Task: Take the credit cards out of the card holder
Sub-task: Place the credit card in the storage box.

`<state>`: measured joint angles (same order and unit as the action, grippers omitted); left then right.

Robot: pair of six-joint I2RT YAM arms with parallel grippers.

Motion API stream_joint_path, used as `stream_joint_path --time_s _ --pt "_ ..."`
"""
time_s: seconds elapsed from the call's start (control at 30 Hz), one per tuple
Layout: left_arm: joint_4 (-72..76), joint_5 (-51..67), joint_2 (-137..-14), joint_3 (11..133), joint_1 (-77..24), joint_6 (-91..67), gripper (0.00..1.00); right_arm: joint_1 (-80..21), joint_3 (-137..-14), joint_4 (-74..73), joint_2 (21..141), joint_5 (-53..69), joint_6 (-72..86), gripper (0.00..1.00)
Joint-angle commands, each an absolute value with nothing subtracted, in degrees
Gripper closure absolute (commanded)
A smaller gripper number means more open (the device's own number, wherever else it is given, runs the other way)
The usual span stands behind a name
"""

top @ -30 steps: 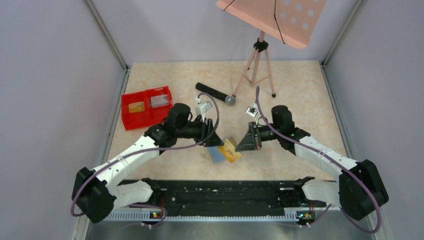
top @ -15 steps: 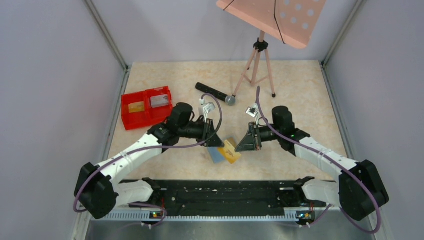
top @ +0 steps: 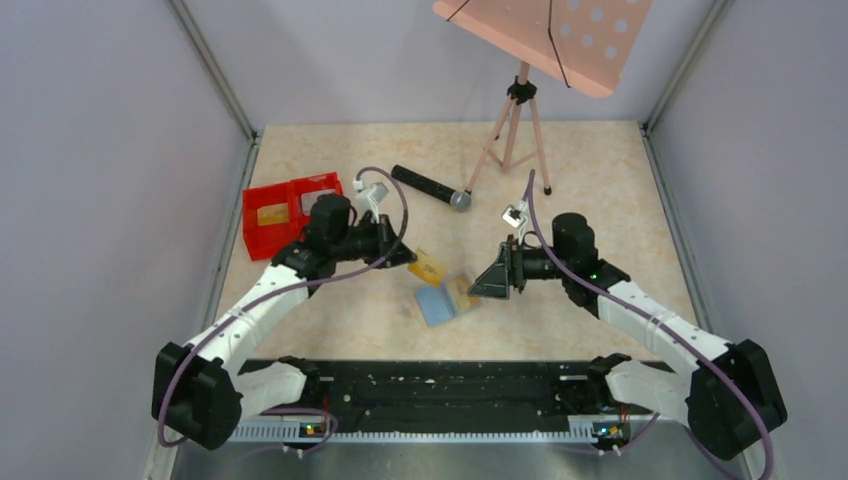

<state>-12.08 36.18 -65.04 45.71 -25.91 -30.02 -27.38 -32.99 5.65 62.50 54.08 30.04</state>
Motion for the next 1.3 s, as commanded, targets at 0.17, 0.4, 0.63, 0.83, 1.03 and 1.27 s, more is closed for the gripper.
stream_joint_path --time_s 0.17,0.4,0.63,0.83,1.03,1.27 --pt "-26.0 18.6 -68.2 61.2 -8.5 -18.8 1.00 -27.7 -34.3 3.9 56.4 46.6 30.0 0.06" --pt "-29.1 6.8 -73.5 69.0 0.5 -15.2 1.00 -27.7 -31.9 5.2 54.8 45.1 31.9 0.03" --pt "-28.7 3.7 -76.2 70.9 8.1 -14.2 1.00 -27.7 -30.8 7.0 54.7 46.6 33.2 0.03" --pt "-29.5 -5.1 -79.1 74.1 11.6 -10.3 1.00 -27.7 -29.3 8.5 53.3 46.5 34.0 0.03" --pt "-28.3 -1.7 -83.7 76.3 14.6 -8.4 1.00 -27.7 -28.9 8.3 52.9 46.7 33.3 0.03" --pt "-26.1 3.6 -86.7 76.1 17.5 -6.8 1.00 -27.7 -29.1 8.0 53.0 46.6 32.4 0.03"
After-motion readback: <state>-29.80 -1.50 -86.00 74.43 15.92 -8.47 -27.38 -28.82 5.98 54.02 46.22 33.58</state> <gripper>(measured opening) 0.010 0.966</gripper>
